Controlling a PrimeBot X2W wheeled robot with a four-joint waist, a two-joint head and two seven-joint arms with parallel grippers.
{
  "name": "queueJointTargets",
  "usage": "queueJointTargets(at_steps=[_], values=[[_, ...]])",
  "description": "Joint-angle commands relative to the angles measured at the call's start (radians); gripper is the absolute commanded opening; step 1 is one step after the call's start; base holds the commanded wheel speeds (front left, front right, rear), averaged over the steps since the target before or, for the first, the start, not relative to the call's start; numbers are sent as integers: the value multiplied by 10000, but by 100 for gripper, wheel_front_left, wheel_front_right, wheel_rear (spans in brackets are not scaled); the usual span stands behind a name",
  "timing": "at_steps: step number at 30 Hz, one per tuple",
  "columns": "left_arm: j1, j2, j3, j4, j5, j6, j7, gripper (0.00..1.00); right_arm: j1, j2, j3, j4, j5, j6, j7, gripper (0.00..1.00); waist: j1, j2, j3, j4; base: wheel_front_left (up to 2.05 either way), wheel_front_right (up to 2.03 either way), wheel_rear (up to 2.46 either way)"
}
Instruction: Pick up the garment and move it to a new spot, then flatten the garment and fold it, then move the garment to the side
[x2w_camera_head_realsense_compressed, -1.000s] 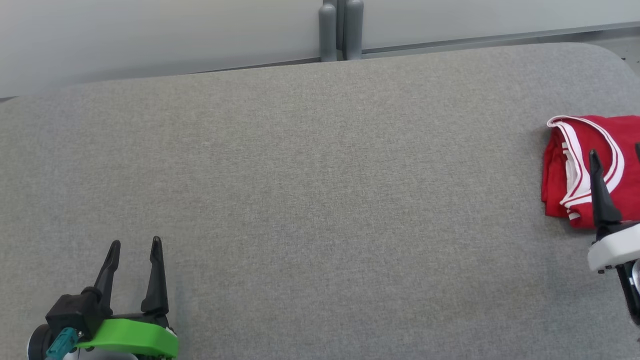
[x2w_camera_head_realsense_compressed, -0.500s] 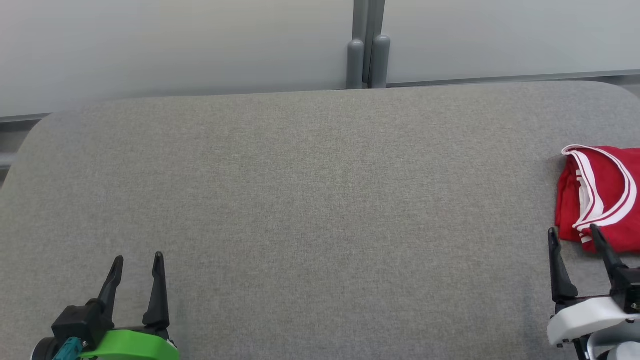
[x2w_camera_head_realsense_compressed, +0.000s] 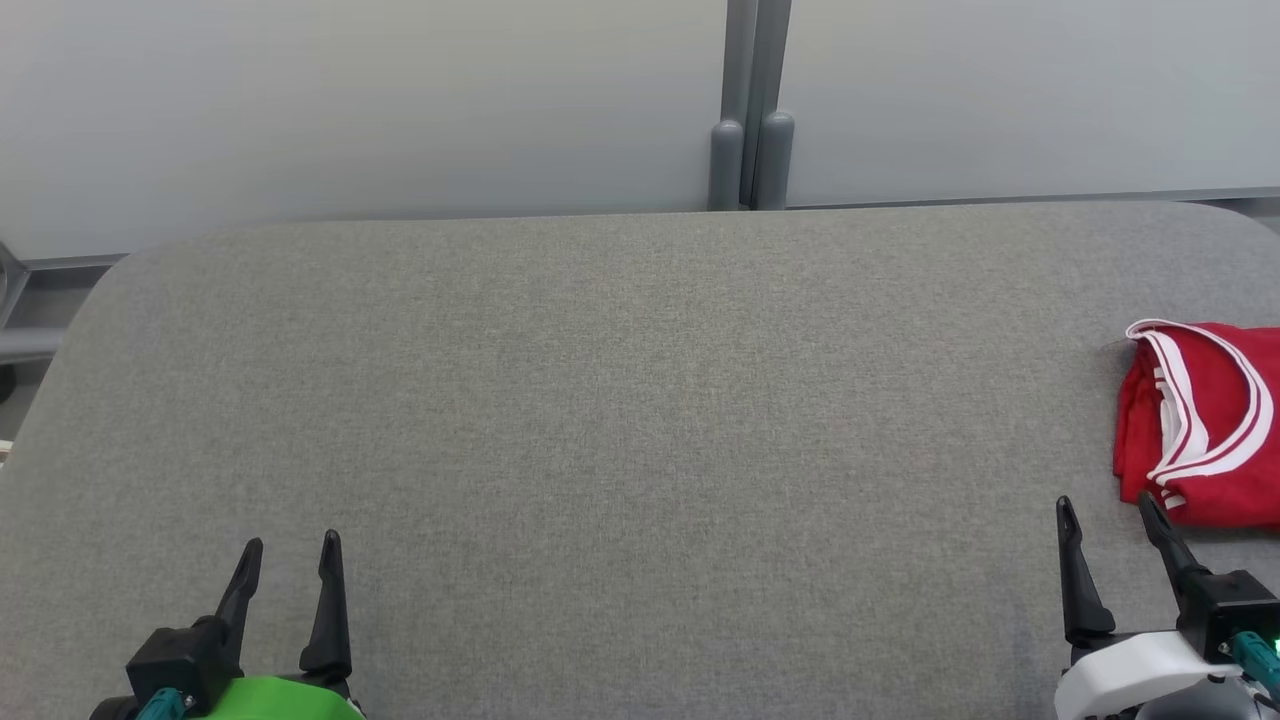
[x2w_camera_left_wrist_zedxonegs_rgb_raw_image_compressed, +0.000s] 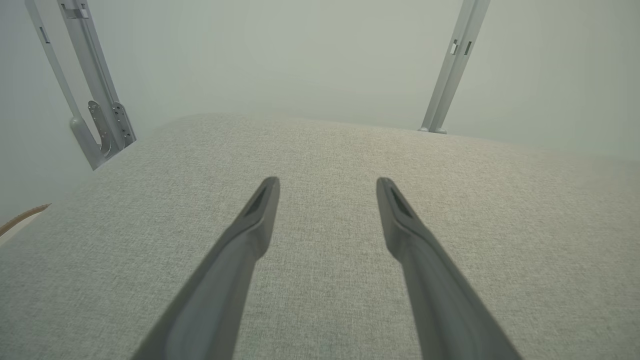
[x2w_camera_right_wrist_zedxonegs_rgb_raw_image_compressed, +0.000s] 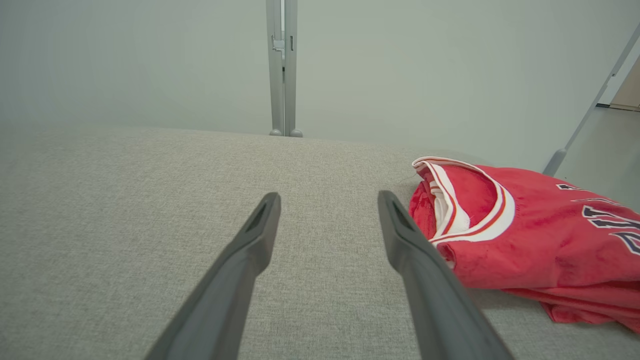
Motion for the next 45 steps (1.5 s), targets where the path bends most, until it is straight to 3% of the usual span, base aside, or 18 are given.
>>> queueJointTargets(at_steps=[1, 13, 45], values=[[55, -30, 74, 38, 61, -41, -25, 100, 151, 39, -29, -48, -80, 1, -43, 100, 0, 116, -32, -13, 0, 0, 0], [18, -223, 412, 135, 281, -219, -25, 100, 23, 317, -479, 235, -1200, 1, -43, 100, 0, 116, -88, -213, 0, 0, 0], [32, -319, 661, 89, 490, -369, -26, 100, -333, 350, -601, 80, -719, 0, -44, 100, 0, 116, 77, -254, 0, 0, 0]])
